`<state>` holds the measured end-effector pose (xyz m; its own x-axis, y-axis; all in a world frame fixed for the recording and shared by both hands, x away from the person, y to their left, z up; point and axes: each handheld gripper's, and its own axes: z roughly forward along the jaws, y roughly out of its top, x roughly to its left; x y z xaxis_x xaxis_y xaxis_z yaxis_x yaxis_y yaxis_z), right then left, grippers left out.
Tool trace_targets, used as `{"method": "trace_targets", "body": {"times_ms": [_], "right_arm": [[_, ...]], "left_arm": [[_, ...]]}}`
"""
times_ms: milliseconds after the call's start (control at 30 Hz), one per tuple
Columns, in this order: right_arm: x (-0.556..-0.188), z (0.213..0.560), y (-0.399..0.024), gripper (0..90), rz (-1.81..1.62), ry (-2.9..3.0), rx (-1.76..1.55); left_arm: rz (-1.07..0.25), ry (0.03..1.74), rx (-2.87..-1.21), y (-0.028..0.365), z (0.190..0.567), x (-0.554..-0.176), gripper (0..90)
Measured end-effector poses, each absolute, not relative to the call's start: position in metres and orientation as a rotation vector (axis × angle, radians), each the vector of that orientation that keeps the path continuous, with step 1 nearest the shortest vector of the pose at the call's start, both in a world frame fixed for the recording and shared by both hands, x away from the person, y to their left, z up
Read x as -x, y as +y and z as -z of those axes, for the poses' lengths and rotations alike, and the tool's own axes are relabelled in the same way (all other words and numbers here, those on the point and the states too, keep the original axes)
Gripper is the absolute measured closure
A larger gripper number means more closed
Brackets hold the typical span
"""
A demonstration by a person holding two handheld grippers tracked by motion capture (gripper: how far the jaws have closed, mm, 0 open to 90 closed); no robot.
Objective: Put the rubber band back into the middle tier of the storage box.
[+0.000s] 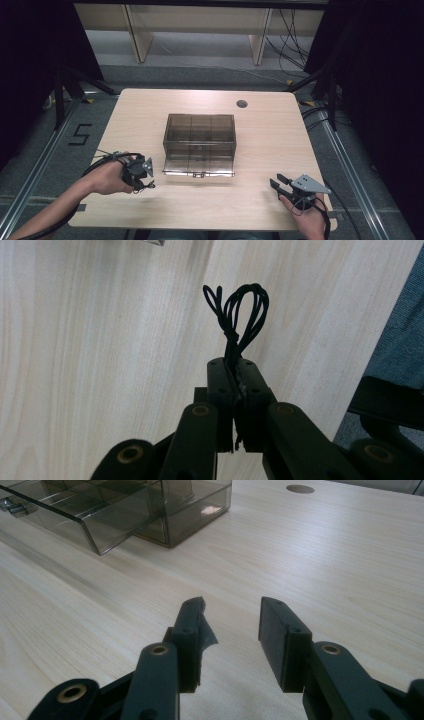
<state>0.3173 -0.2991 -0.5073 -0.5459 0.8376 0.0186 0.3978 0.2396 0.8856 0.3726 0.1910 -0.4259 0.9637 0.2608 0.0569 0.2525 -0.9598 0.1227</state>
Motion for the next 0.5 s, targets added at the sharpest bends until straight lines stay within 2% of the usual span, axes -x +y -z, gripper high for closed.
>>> {"method": "trace_targets", "body": {"times_ms": [67, 200, 500], "right_arm": [[-0.317, 0.507, -0.299, 62.9, -1.256, 2.049, -1.137], [-0.316, 0.507, -0.301, 62.9, -1.256, 2.046, -1.14], [-0.316, 0.507, -0.301, 62.9, -1.243, 2.055, -1.137]], "left_arm": [[-0.082, 0.436, -2.993, 0.191, 0.426, -0.371, 86.0], [-0.102, 0.381, -3.004, 0.189, 0.422, -0.376, 86.0], [-0.095, 0.407, -2.983, 0.185, 0.416, -0.379, 86.0]]}}
